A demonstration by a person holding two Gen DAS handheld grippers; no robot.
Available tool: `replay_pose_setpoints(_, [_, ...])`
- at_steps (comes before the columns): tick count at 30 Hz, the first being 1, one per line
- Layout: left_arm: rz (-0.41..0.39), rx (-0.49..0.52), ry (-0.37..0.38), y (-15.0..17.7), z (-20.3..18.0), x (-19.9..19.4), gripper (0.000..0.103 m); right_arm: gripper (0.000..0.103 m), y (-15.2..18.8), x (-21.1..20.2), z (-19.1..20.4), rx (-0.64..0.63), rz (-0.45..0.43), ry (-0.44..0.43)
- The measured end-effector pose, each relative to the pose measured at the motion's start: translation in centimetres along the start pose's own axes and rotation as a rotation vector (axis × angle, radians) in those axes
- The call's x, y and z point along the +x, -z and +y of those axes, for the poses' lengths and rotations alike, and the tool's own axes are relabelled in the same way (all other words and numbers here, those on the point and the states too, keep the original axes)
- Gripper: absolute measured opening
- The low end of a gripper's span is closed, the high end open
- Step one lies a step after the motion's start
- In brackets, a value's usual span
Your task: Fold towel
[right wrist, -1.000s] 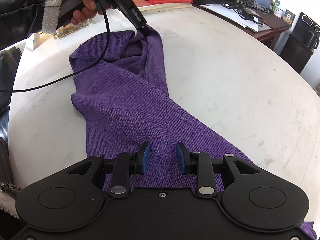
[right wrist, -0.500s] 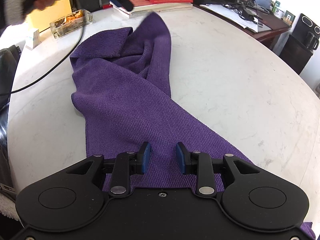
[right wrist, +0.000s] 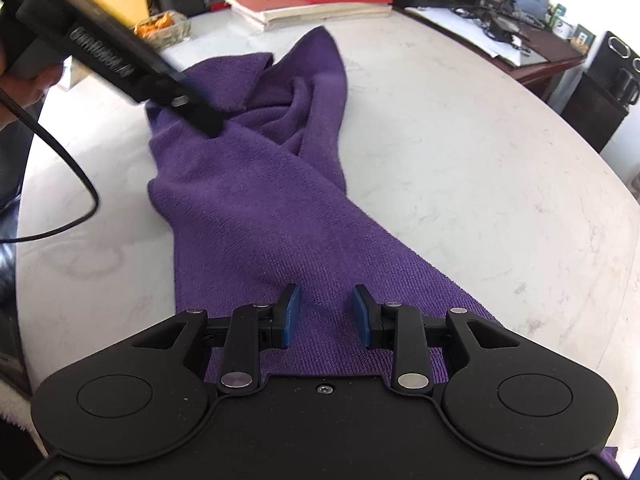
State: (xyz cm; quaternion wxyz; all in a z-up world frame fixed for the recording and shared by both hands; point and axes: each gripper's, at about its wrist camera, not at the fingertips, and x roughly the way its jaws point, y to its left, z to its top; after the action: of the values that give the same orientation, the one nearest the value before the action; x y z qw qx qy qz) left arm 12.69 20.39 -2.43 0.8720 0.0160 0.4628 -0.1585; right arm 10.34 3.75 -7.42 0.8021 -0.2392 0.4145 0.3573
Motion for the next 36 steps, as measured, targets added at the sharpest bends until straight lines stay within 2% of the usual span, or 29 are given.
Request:
replay_pose_setpoints(3, [-0.001,0.155,0.015,-2.7,-0.3,1.8,0.037,0.03,0.3,-0.4,0.2,-0.018,0.024,-0.025])
replay_pose_setpoints(5, [0.031,0.28,0.069,-4.3,-0.4,3.3,0.037,0.03,0.6,-0.4,0.3,-0.026,0.035,-0.037])
replay_pose_setpoints(7, [0.086,0.402,0.136,-5.3,-0.6,4.6,0.037,0.03,0.8,-0.5,0.3,-0.03,0.03,-0.044])
replay_pose_setpoints(9, [0.191,0.525,0.212,-6.3,-0.7,6.6,0.037,0.03,0.8,-0.5,0.1,-0.028,0.028,-0.051])
replay_pose_setpoints(15, [0.345,0.752,0.263,-6.9,-1.1,9.9,0.037,0.031,0.8,-0.3,-0.1,-0.019,0.024,-0.057])
replay_pose_setpoints(21, [0.387,0.868,0.296,-6.2,-1.5,11.4,0.038,0.031,0.5,-0.1,-0.3,-0.017,0.034,-0.06])
replay_pose_setpoints(27, [0.371,0.943,0.319,-5.4,-1.9,11.9,0.041,0.034,0.5,-0.1,-0.2,-0.015,0.044,-0.065])
replay_pose_setpoints(29, [0.366,0.958,0.322,-5.3,-2.0,12.0,0.042,0.038,0.5,-0.1,0.0,-0.016,0.045,-0.067])
replay_pose_setpoints(36, [0.379,0.953,0.33,-5.3,-2.1,12.6,0.046,0.039,0.3,0.1,0.2,-0.011,0.051,-0.062])
